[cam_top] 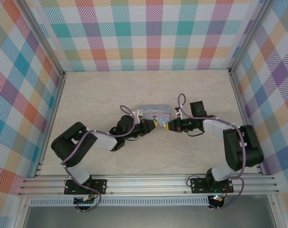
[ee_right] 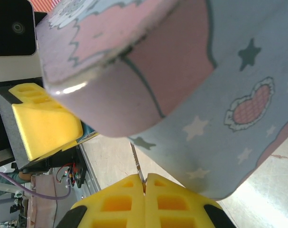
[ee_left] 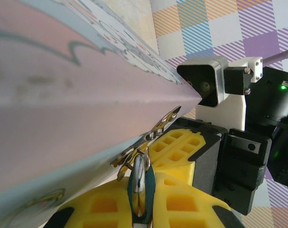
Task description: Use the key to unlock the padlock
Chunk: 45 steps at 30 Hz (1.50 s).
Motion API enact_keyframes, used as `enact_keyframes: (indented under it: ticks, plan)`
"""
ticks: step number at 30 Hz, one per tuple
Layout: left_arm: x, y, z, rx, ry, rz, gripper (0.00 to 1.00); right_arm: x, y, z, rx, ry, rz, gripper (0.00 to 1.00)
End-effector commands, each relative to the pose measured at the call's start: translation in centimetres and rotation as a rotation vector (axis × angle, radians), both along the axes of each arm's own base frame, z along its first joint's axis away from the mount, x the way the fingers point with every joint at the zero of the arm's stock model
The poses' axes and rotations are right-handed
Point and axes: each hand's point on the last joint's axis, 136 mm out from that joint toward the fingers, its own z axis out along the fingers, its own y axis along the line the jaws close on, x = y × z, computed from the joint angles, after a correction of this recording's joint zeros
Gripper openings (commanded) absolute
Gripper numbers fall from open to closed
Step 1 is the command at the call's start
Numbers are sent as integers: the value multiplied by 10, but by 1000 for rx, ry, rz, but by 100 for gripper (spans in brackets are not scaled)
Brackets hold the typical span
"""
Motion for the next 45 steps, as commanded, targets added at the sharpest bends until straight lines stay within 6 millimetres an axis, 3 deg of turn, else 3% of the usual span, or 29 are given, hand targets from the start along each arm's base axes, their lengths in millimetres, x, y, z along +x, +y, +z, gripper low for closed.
enact_keyframes:
  ticks: [1,9,15,25,45]
  plan:
    - [-9,-21,41,-117,-68,-95,0,3,-4,9,-3,-77,5,3]
    - [-2,-22,39,-99,-66,-65,0,-28,-6,35,19,-95,31,3]
    - [0,-21,39,-101,-61,-51,0,-40,12,33,-32,-70,89,3]
    - [-4,-21,41,-107,-69,-68,0,-32,22,21,-63,-29,96,3]
    - [-9,-21,37,-100,-80,-93,0,-19,27,34,-5,-62,84,3]
